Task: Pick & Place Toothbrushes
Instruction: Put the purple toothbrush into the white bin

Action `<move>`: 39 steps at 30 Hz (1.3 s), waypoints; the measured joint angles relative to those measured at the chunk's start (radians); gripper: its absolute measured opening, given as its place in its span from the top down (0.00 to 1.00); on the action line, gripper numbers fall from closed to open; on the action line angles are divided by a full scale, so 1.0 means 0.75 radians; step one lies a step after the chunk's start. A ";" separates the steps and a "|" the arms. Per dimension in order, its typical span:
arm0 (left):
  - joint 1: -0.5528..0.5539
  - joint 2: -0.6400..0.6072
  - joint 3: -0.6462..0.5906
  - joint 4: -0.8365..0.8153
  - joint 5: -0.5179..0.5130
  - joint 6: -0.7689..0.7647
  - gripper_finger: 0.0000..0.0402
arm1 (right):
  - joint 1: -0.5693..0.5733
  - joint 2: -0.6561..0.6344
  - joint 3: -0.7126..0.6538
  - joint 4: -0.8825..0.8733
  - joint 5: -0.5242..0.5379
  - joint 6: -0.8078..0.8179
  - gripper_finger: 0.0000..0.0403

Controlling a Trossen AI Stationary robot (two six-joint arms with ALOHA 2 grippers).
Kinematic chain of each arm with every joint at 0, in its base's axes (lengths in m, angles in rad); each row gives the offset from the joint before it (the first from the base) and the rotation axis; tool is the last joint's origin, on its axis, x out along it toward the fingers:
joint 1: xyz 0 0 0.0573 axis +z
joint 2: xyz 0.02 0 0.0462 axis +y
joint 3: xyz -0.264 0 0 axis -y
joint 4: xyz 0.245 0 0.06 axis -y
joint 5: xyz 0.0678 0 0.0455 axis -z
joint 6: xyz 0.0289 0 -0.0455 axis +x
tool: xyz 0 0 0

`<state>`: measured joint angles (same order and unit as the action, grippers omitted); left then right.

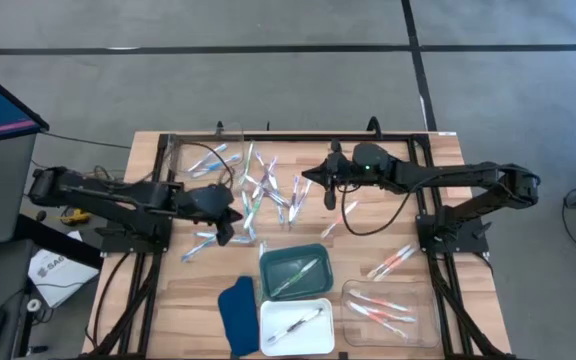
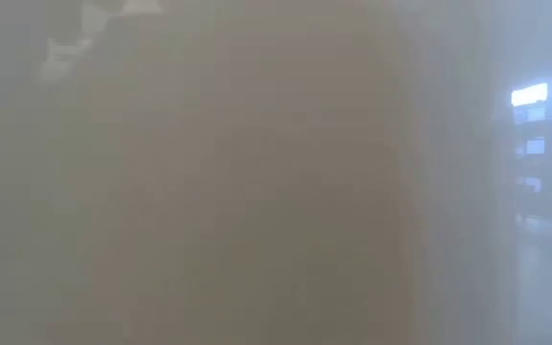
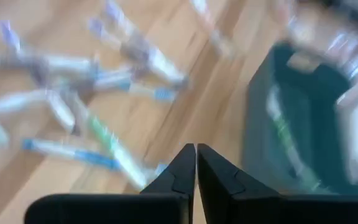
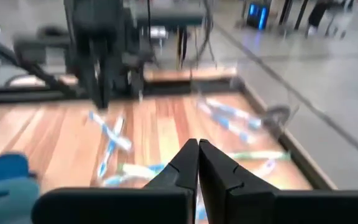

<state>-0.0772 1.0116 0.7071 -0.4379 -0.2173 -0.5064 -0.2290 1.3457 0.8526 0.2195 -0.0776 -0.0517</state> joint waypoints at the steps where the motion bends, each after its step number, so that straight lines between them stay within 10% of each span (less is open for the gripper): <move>1: 0.000 -0.019 0.002 0.033 -0.012 0.005 0.98 | 0.005 0.000 0.013 -0.049 0.000 0.000 0.99; 18: 0.012 -0.104 -0.104 0.328 -0.541 0.406 0.98 | 0.051 0.000 0.031 -0.145 0.000 -0.116 0.99; 39: 0.017 -0.104 -0.137 0.617 -0.584 0.531 0.97 | 0.051 0.000 0.031 -0.144 0.000 -0.035 0.99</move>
<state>-0.0643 0.9337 0.6041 0.0249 -0.6555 -0.1085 -0.1909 1.3457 0.8761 0.1117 -0.0776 -0.0780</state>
